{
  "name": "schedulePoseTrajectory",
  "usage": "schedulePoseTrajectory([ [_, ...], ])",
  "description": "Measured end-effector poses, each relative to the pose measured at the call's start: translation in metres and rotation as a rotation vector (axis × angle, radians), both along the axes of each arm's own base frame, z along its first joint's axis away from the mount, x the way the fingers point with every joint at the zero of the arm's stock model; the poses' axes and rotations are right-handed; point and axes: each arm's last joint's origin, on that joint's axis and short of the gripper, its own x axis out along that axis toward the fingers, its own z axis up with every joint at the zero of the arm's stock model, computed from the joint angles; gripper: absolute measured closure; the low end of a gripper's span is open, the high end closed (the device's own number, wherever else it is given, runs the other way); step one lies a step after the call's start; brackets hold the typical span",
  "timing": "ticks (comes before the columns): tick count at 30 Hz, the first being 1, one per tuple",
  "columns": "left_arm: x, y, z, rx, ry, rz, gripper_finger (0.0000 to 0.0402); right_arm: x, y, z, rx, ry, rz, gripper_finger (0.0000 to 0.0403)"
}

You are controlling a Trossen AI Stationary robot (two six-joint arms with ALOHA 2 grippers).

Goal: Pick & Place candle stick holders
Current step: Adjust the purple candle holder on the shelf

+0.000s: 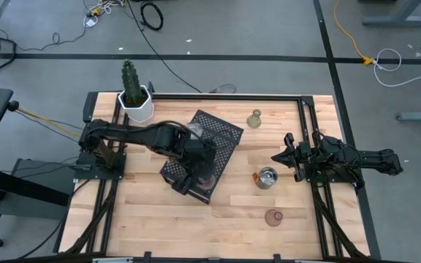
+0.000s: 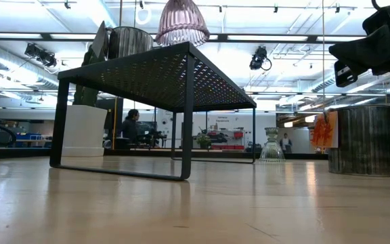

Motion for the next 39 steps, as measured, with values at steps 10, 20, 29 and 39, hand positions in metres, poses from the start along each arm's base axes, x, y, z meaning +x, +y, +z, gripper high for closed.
schedulePoseTrajectory([
  [10,0.005,0.000,-0.015,0.051,0.004,0.037,0.0222,0.000,0.000,0.000,0.000,0.000,0.000,0.0391],
  [20,0.013,-0.002,-0.025,0.016,0.038,0.045,0.0222,0.000,0.000,0.000,0.000,0.000,0.000,0.0391],
  [29,0.012,0.000,-0.025,0.032,0.047,0.077,0.0222,0.000,0.000,0.000,0.000,0.000,0.000,0.0391],
  [39,0.011,0.004,-0.026,0.020,0.073,0.115,0.0222,0.000,0.000,0.000,0.000,0.000,0.000,0.0391],
])
